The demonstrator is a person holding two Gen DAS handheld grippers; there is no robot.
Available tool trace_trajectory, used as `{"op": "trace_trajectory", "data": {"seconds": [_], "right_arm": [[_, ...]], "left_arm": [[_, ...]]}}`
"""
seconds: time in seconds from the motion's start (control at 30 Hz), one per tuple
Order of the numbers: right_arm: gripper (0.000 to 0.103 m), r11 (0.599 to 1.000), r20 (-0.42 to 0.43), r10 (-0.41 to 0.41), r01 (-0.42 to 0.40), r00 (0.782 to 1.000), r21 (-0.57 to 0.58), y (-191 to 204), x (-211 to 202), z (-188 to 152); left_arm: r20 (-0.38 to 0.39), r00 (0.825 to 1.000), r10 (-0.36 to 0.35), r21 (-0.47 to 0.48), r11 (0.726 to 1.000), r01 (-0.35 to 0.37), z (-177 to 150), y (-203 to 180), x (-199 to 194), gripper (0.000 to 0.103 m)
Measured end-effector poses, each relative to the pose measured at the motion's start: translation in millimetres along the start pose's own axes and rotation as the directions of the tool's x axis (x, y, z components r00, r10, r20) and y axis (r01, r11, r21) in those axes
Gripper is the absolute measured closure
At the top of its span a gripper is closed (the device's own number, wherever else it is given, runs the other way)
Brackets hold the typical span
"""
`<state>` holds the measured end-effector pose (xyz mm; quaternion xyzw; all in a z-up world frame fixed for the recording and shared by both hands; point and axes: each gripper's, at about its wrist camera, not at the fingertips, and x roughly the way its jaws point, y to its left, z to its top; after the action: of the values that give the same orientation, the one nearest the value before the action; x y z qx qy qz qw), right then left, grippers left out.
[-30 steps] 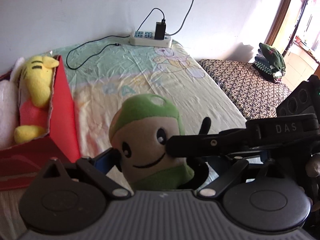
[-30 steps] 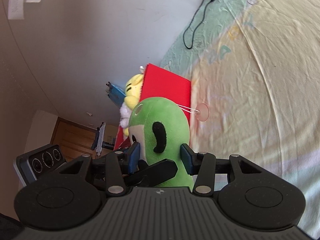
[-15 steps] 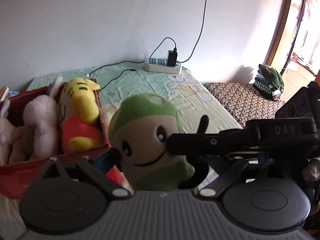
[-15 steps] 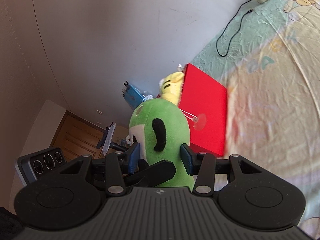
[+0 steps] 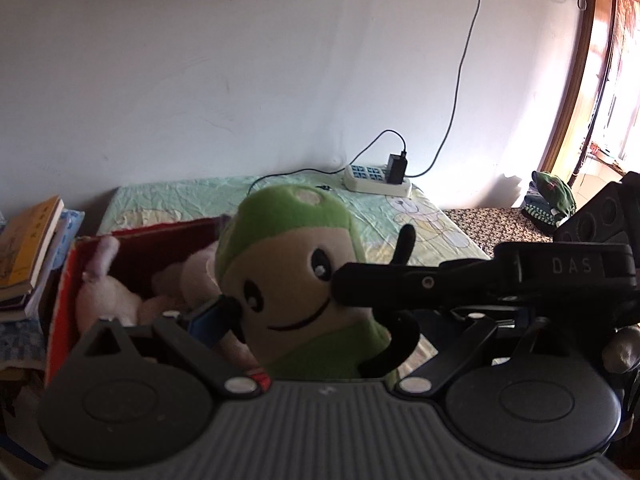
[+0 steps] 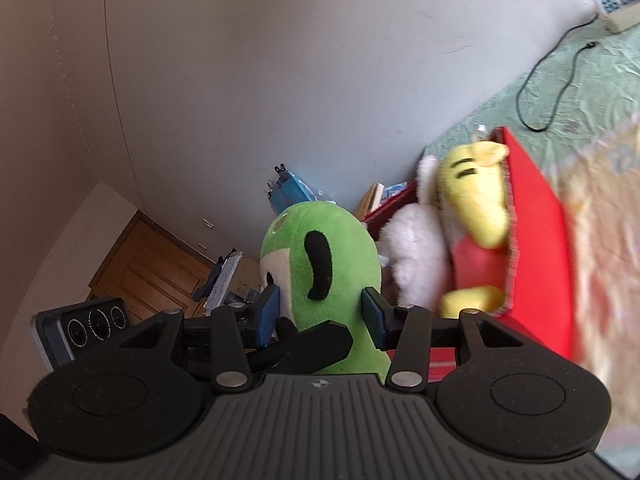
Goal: Organize objects
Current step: 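Lower the green pickle plush into the red box beside the bunny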
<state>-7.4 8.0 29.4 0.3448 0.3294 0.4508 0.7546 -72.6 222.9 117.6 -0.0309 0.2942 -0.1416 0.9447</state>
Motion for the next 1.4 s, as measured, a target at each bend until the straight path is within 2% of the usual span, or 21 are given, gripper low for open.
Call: {"op": "trace_trajectory", "data": {"seconds": [0.3,0.47,0.63,0.97,1.13,1.3,1.4], "right_arm": [[0.055,0.999,0.013,0.008,-0.008,1.0,-0.037,16.9,62.0,3.5],[0.054,0.998,0.018,-0.038,0.039,0.999,-0.047,15.1,81.4,1.4],[0.054,0.996,0.008,-0.09,0.09,0.996,-0.026,4.9,92.7,-0.3],[0.053,0.977,-0.008,-0.21,0.21,0.978,-0.034,-8.7,93.7,-3.8],[0.048,0.973,-0.033,-0.231,0.229,0.972,-0.035,-14.0,97.2,-7.8],[0.049,0.969,-0.038,-0.246,0.244,0.969,-0.048,-12.9,101.0,-12.2],[0.049,0.971,-0.04,-0.24,0.239,0.97,-0.016,-16.6,107.2,-13.7]], "left_arm": [[0.024,0.998,0.052,0.026,0.998,-0.053,15.8,60.9,-3.5,0.008],[0.001,0.998,0.062,0.021,0.998,-0.062,15.6,84.2,13.9,0.008],[-0.043,0.998,0.037,-0.009,0.999,-0.038,10.0,104.3,33.4,0.008],[-0.104,0.993,0.052,0.005,0.999,-0.052,1.4,117.2,67.1,0.008],[-0.125,0.991,0.05,-0.009,0.999,-0.051,-4.1,122.7,72.9,0.008],[-0.139,0.988,0.059,-0.023,0.998,-0.063,-7.8,126.5,71.6,0.008],[-0.145,0.986,0.086,-0.007,0.996,-0.088,-9.3,123.3,70.0,0.008]]}}
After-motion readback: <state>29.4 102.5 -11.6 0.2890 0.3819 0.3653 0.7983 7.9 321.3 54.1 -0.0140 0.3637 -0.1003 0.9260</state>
